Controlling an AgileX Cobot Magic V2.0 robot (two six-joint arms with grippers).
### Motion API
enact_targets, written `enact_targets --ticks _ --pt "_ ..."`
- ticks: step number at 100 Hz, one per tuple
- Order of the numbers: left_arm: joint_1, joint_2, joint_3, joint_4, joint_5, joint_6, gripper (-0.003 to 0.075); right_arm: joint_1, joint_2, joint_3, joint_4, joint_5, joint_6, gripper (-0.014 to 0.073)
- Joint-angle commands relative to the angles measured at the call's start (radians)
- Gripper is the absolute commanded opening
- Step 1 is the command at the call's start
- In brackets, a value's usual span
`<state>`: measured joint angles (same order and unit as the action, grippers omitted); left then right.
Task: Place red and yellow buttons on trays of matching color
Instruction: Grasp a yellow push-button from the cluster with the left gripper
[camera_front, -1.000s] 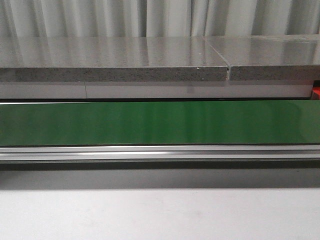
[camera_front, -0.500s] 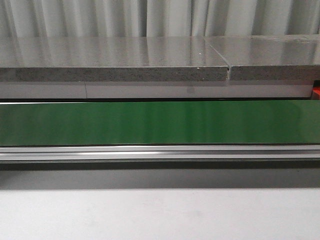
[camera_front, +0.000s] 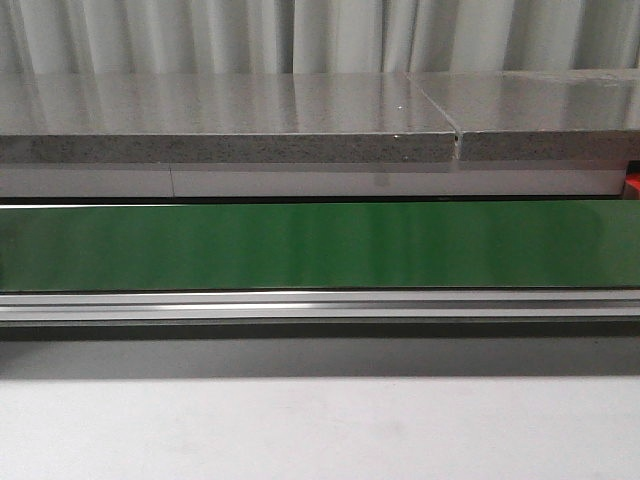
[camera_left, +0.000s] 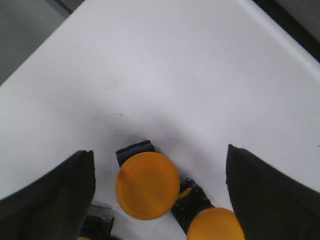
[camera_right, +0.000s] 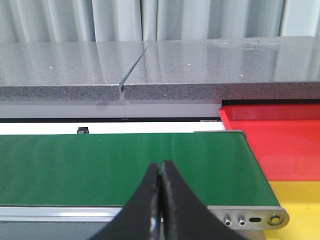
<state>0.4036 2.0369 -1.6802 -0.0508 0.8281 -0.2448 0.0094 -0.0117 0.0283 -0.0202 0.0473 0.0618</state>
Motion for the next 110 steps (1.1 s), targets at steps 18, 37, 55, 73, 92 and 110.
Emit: enact_targets --ticks 18,37,55,73,92,110 --pt "-0.001 0.014 -0.073 -0.01 -0.034 -0.022 0.0533 0.001 -0.01 -0.016 -0.009 -0.077 -0.007 -0.0116" --pt "-0.001 0.039 -0.083 -0.011 0.004 -0.022 0.0532 0.001 -0.01 -0.016 -0.009 -0.077 -0.007 -0.0116" --pt "-0.001 0.039 -0.083 -0.011 0.025 -0.022 0.0529 0.001 -0.01 -0.016 -0.009 -0.077 -0.007 -0.0116" --pt "-0.001 0.041 -0.083 -0.011 0.044 -0.022 0.0479 0.001 -0.01 -0.016 -0.009 -0.077 -0.007 -0.0116" --pt "-0.001 0.041 -0.083 -0.011 0.044 -0.022 0.0374 0.001 -0.01 -0.016 -0.009 -0.077 -0.007 -0.0116" --pt "-0.001 0.041 -0.083 -0.011 0.044 -0.022 0.0292 0.001 -0.01 -0.016 -0.009 -0.077 -0.007 -0.0116"
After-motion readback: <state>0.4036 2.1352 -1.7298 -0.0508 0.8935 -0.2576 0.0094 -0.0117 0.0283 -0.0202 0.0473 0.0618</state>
